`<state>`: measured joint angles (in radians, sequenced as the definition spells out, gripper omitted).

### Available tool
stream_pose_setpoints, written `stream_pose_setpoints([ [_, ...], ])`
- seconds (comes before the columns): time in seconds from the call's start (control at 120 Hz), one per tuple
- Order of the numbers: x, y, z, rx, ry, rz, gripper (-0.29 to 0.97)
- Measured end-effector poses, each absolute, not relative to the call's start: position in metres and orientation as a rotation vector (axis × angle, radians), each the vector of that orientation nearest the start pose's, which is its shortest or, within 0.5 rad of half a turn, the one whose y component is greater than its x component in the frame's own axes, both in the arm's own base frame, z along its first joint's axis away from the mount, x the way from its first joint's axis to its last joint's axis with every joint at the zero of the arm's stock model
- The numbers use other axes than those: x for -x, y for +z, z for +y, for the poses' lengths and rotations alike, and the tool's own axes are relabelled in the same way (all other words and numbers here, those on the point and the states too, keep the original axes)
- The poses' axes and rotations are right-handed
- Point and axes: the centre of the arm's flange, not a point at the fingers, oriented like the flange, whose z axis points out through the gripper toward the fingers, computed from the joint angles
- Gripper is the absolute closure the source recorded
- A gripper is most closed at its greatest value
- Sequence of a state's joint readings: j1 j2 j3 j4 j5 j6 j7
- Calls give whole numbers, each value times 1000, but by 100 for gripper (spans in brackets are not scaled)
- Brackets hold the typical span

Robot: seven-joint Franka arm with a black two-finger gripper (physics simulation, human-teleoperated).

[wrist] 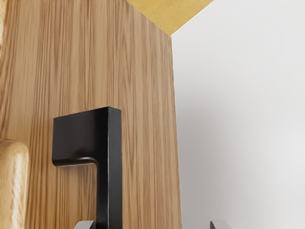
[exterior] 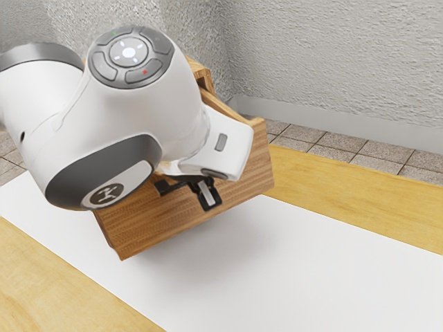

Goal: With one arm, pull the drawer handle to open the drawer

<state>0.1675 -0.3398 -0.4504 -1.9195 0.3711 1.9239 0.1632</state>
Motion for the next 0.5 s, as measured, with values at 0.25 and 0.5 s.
stream_pose_setpoints([
  [0.25,-460,658,-155,2524,-457,678,42],
  [0.5,-459,661,-155,2528,-462,667,36],
])
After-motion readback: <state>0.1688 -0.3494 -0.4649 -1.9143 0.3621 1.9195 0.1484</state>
